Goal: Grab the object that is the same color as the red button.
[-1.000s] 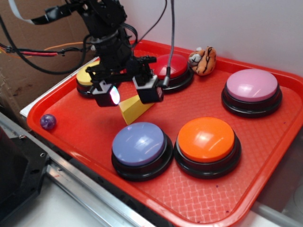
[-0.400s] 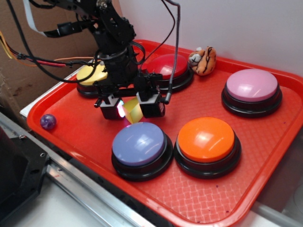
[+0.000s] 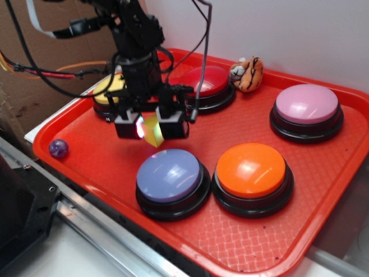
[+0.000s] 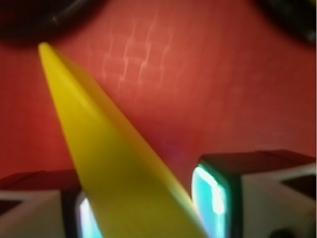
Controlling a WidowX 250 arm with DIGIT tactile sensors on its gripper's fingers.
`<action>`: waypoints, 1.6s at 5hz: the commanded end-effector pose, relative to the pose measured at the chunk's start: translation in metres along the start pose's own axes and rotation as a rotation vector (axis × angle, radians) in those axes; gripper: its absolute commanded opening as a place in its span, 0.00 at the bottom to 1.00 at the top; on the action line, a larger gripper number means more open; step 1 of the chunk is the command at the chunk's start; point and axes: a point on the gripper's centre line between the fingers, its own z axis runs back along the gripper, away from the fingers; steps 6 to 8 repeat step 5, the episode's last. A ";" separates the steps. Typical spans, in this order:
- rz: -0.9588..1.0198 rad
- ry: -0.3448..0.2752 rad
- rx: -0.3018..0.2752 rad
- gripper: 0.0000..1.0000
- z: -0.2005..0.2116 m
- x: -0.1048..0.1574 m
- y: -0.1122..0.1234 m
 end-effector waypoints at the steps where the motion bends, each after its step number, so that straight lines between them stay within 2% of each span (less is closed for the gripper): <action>1: -0.174 -0.082 0.022 0.00 0.089 0.008 0.023; 2: -0.286 -0.154 -0.005 0.00 0.135 0.004 0.045; 3: -0.326 -0.202 -0.028 0.00 0.160 -0.003 0.057; 4: -0.338 -0.198 -0.081 0.00 0.168 -0.005 0.068; 5: -0.255 -0.126 -0.083 0.00 0.164 0.004 0.078; 8: -0.255 -0.126 -0.083 0.00 0.164 0.004 0.078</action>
